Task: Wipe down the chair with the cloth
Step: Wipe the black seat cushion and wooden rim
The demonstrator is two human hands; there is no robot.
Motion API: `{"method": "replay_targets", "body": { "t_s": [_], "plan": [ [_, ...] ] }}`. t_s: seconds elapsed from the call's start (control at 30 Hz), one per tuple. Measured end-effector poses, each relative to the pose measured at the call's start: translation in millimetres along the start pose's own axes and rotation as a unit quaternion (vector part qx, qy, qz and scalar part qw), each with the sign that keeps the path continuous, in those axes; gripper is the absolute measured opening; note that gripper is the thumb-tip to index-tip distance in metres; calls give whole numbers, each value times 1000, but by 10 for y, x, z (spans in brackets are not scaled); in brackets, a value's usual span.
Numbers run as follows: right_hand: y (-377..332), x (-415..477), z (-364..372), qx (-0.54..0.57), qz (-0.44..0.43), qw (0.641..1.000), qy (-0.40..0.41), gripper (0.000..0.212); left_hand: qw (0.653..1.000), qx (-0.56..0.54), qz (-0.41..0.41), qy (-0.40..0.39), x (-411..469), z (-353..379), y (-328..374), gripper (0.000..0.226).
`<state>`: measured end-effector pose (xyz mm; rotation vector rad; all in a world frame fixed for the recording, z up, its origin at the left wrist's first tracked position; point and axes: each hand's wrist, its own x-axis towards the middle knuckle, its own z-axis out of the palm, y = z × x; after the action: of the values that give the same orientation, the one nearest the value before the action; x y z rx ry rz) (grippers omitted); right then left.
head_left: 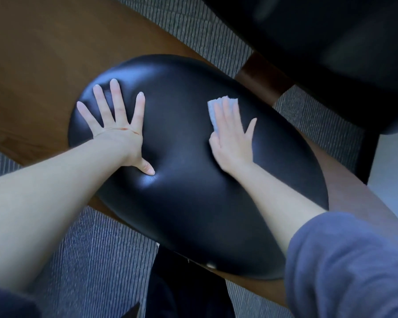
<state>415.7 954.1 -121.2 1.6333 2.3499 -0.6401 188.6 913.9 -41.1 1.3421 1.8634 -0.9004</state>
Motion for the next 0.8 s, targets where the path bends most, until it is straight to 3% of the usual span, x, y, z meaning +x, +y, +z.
{"method": "replay_targets", "body": {
  "t_s": [0.27, 0.43, 0.63, 0.8],
  "plan": [
    [-536, -1203, 279, -43, -113, 991, -50, 72, 998, 18, 25, 55, -142, 29, -24, 160],
    [-602, -1747, 400, -77, -223, 970, -58, 68, 988, 67, 81, 111, -239, 200, -191, 142],
    [-507, -1798, 429, -155, -387, 907, -66, 66, 978, 100, 120, 142, -322, 469, -312, 129],
    [-682, -1564, 445, -235, -516, 818, -96, 61, 975, 96, 119, 161, -313, 558, -329, 125]
  ]
}}
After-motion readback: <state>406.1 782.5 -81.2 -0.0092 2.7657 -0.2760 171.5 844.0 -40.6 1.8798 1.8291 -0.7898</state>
